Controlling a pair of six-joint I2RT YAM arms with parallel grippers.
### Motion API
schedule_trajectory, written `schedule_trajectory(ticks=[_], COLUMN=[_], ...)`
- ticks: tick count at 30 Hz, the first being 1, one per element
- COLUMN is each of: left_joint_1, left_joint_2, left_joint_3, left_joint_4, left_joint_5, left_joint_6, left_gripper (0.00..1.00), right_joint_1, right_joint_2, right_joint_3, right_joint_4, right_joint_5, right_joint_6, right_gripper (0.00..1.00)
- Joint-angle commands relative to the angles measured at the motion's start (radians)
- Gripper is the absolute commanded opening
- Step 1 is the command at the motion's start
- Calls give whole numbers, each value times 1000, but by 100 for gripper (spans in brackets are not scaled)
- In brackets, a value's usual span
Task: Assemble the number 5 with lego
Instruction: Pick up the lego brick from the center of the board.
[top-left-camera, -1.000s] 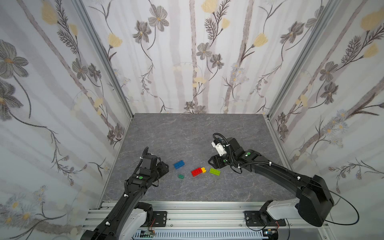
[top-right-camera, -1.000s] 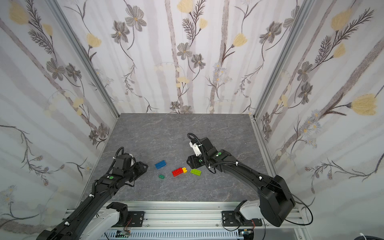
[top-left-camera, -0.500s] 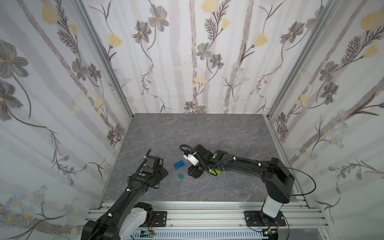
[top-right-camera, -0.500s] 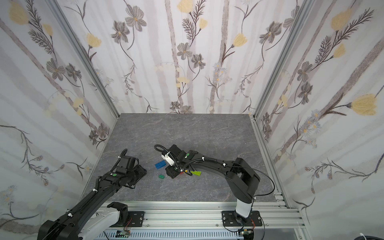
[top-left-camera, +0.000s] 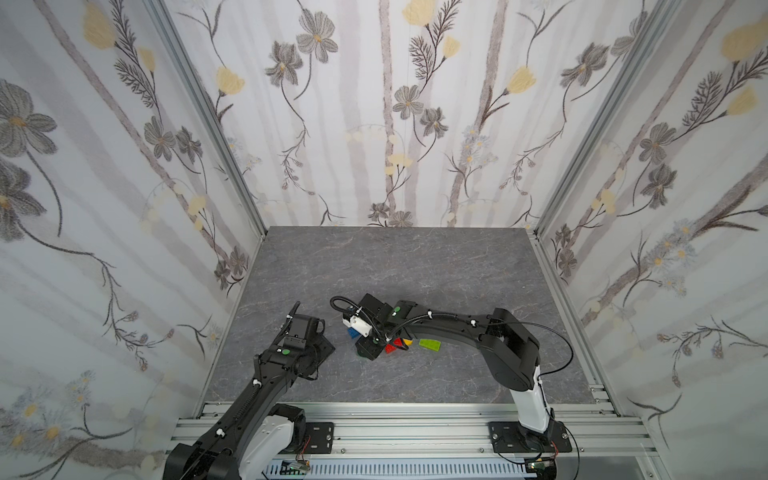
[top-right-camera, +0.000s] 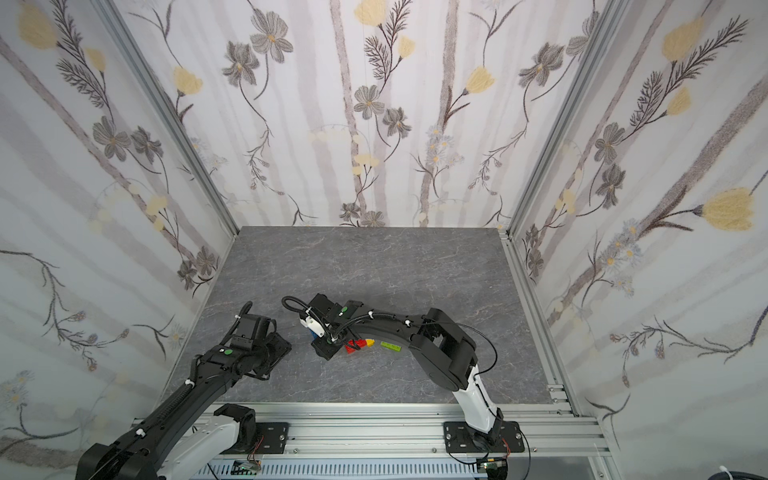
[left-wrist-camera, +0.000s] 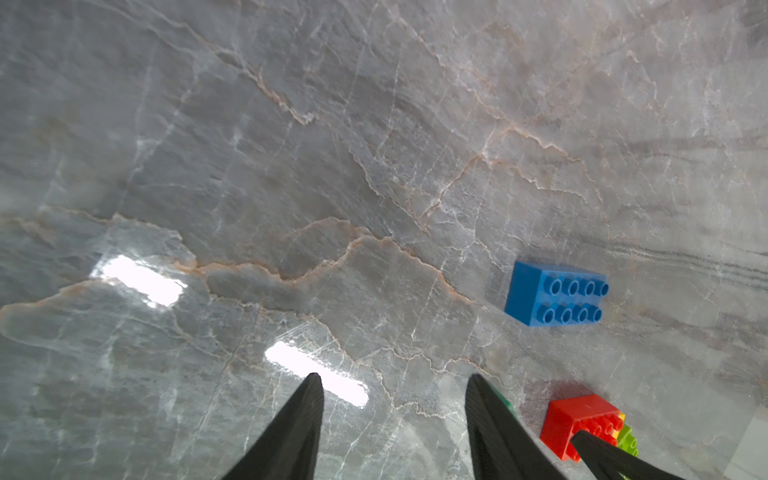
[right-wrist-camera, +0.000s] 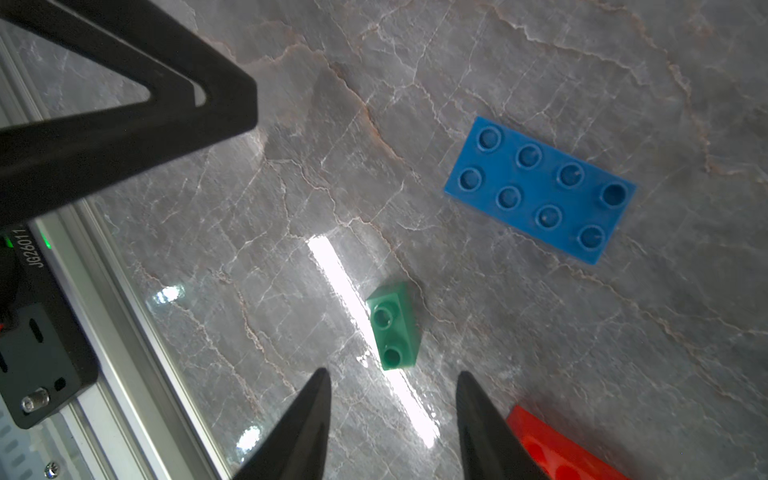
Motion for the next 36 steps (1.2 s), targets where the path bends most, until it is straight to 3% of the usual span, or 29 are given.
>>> schedule_trajectory(ticks=[1, 8, 22, 30, 36], left_joint_1=[7, 16, 22, -3, -99], left_joint_2=[-4, 28, 25, 34, 57], left_joint_3=[-7, -2, -9, -17, -29], left_joint_4=[-4, 14, 13, 79, 214], left_joint_5=[1, 16, 20, 84, 116], left_joint_6=[-25, -20, -13, 46, 51], left_gripper=[56, 56, 56, 55, 48], right_joint_1=[1, 21, 37, 9, -41], right_joint_2=[31, 74, 125, 34, -91], right_joint_3=[29, 78, 130, 99, 2], right_joint_4=[-41, -79, -128, -140, -150], right_joint_5=[0, 30, 73, 78, 107], right_joint_6=[-9, -46, -58, -3, 68], right_gripper=[45, 44, 21, 15, 14])
